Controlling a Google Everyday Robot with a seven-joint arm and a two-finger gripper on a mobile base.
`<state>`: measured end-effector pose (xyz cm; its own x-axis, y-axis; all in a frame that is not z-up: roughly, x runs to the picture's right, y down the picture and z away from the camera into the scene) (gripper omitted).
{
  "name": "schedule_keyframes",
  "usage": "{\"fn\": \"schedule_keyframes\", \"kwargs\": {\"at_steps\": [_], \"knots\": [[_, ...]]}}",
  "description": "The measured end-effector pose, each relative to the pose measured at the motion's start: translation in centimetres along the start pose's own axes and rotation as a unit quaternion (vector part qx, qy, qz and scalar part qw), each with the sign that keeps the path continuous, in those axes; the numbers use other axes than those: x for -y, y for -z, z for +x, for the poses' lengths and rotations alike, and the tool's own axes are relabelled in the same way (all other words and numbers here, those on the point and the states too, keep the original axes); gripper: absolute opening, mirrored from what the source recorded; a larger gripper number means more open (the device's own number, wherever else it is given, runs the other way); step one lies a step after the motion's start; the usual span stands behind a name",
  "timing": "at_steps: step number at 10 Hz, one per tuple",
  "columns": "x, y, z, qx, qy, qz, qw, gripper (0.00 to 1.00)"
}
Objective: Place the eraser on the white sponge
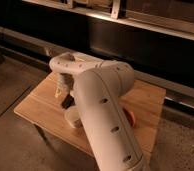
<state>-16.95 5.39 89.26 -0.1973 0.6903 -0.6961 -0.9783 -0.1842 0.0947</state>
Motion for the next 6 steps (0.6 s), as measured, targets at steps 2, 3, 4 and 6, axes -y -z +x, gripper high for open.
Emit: {"fn": "schedule_keyframes", "kwargs": {"at_steps": [2,3,4,6], "knots": [[-0.05,0.2,-0.24,0.006,0.007,-0.008,0.9999,0.33],[0.14,0.22,-0.26,0.007,0.008,-0.01,0.9999,0.22],[0.32,0.29,-0.2,0.01,0.01,-0.007,0.9999,0.1],[0.55,1.03,-0.12,0.017,0.009,0.001,0.9998,0.0]]}}
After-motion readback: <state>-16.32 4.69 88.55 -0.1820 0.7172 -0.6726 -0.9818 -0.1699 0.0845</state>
